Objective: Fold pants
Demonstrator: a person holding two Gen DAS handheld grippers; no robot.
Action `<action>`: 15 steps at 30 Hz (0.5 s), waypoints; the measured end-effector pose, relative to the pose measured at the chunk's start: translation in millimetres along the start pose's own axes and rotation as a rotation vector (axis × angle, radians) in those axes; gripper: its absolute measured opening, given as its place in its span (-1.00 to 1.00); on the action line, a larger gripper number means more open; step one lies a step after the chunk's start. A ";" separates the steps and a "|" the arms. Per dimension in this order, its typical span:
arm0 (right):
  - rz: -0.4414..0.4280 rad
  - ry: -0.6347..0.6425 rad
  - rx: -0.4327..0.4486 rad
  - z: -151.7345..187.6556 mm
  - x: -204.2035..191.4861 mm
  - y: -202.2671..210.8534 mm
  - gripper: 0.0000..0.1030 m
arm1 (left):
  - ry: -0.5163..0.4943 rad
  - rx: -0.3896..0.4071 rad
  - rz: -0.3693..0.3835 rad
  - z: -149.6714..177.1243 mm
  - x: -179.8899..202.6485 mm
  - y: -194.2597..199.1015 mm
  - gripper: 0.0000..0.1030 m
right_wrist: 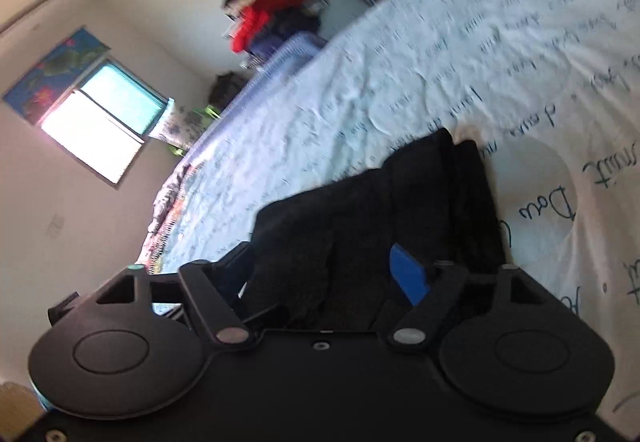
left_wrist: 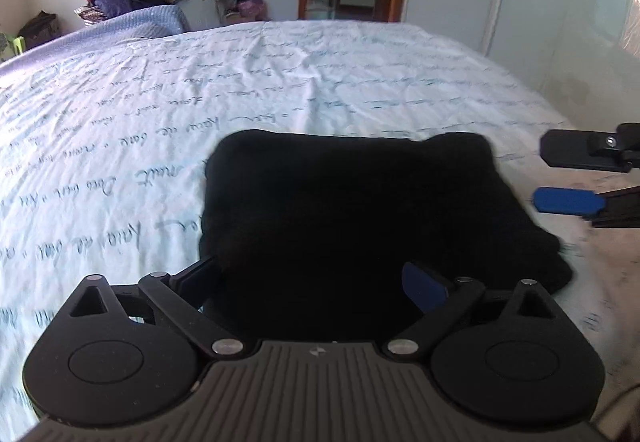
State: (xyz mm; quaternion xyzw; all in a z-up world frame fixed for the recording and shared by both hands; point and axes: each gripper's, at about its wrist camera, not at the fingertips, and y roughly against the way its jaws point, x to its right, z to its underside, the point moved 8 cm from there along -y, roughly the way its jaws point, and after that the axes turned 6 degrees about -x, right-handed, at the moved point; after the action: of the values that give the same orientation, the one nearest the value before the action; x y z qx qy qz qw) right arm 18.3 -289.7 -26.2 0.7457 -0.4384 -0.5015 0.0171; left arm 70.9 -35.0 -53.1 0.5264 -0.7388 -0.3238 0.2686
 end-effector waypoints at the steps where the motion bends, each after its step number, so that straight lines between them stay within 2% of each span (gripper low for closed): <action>1: -0.012 -0.005 0.000 7.2 1.0 2.4 0.71 | -0.009 0.008 0.022 9.0 5.6 5.3 0.95; 3: 0.002 -0.043 -0.062 28.6 18.2 -8.5 0.68 | -0.085 0.028 -0.004 27.2 14.5 5.0 1.00; 4: -0.013 -0.061 -0.063 38.3 31.7 -14.3 0.65 | -0.141 0.031 -0.033 36.7 18.4 -0.5 0.99; 5: -0.059 -0.084 -0.016 38.6 36.3 -9.3 0.64 | -0.186 0.037 -0.057 41.4 21.0 -3.6 0.99; 7: -0.083 -0.180 -0.034 30.3 38.7 -4.6 0.64 | -0.265 0.029 -0.099 43.4 27.2 -4.0 0.96; 8: -0.074 -0.195 -0.038 22.6 36.3 -0.5 0.65 | -0.269 0.026 -0.095 40.5 27.8 -0.5 0.94; 11: -0.085 -0.138 0.041 -8.8 15.8 19.3 0.68 | -0.210 0.051 0.004 18.7 22.4 20.3 0.84; 13: -0.114 -0.114 0.076 -28.9 3.2 22.4 0.72 | -0.166 0.121 0.070 -9.1 18.5 35.0 0.90; 15: -0.128 -0.115 0.081 -45.4 -2.1 12.2 0.72 | -0.137 0.170 0.102 -43.0 15.4 35.4 0.95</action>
State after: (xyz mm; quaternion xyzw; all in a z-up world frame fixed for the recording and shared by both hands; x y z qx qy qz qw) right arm 44.9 -314.6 3.6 0.7422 -0.4101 -0.5254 -0.0704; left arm 76.6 -49.7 2.4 0.4857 -0.8060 -0.2814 0.1878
